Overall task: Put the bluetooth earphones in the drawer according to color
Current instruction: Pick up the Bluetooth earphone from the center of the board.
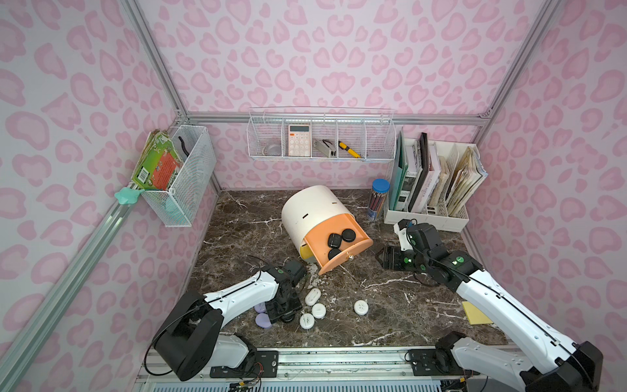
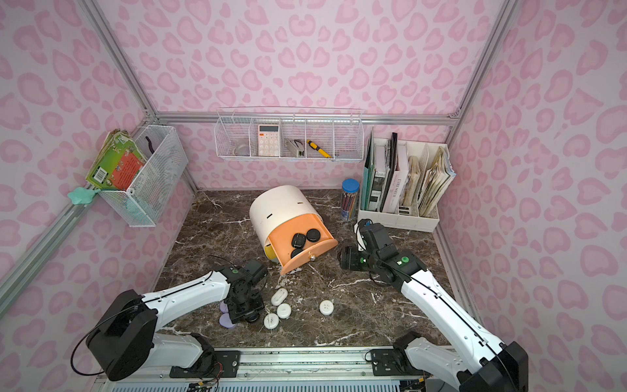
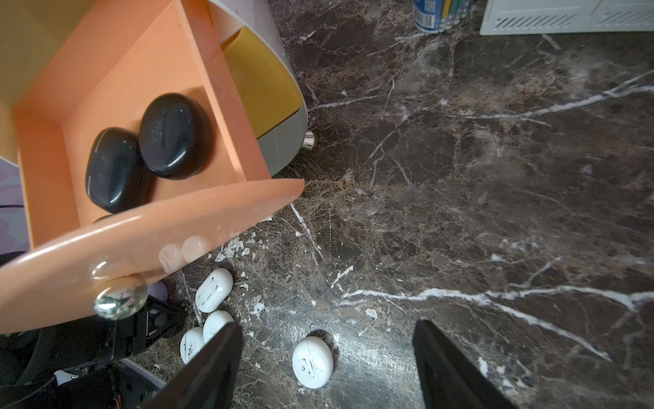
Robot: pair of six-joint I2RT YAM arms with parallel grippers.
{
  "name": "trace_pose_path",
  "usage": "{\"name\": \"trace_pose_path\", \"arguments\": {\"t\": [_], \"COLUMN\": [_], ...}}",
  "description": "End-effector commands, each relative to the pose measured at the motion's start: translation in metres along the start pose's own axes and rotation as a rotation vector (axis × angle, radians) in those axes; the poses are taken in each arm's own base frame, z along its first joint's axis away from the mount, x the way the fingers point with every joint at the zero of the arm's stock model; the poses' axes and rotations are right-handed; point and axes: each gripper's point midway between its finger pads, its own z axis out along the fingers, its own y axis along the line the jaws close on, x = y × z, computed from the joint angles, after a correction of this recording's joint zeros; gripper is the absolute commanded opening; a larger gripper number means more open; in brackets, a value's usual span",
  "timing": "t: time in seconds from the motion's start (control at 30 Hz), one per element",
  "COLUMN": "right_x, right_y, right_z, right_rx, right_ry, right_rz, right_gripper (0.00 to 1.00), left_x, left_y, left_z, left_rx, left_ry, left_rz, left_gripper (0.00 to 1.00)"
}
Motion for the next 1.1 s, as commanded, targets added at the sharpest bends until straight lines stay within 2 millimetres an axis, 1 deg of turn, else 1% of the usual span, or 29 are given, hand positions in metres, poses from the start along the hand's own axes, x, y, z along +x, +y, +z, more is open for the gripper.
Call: {"name": "trace_pose_path", "arguments": {"t": [0.0,0.1,0.2,0.4,0.47,0.5,0.6,0.7,0.9,1.07], "right_x": [-0.001,0.001,0.002,0.002,0.004,0.004,0.008,0.013,0.022,0.026], "right_y": [0.001,-0.003,-0.004,-0.005,-0.005,-0.005,-0.007,-0.009,-0.014,-0.016], "right_z": [-0.002,-0.002,-0.003,-0.002,-0.002,-0.002,-0.001,0.001,0.004,0.004], "right_rx": [-0.014,-0.011,-0.010,-0.012,-0.011,-0.012,-0.012,-0.012,-0.008,-0.008], "right_ry": [-0.014,-0.014,-0.014,-0.015,-0.012,-0.012,-0.008,0.000,0.010,0.012], "right_rz": [-0.003,0.002,0.005,0.007,0.009,0.009,0.015,0.021,0.032,0.039], "right_gripper": [0.79,0.79,0.79,0.78,0.78,0.78,0.78,0.78,0.78,0.78], "left_x": [0.000,0.002,0.004,0.003,0.000,-0.001,-0.006,-0.013,-0.028,-0.041], "left_y": [-0.005,-0.007,-0.007,-0.006,-0.006,-0.006,-0.006,-0.008,-0.016,-0.032], "left_z": [0.006,0.010,0.011,0.008,0.001,-0.003,-0.020,-0.046,-0.106,-0.156], "left_rx": [0.010,0.010,0.010,0.005,0.003,0.000,-0.002,0.012,0.068,0.126], "left_ry": [0.004,0.012,0.012,0.002,-0.015,-0.024,-0.062,-0.115,-0.244,-0.335], "left_rz": [-0.003,-0.002,0.000,0.004,0.012,0.017,0.036,0.057,0.094,0.137], "left_gripper": [0.63,0.60,0.54,0.34,0.28,0.26,0.23,0.21,0.21,0.21]}}
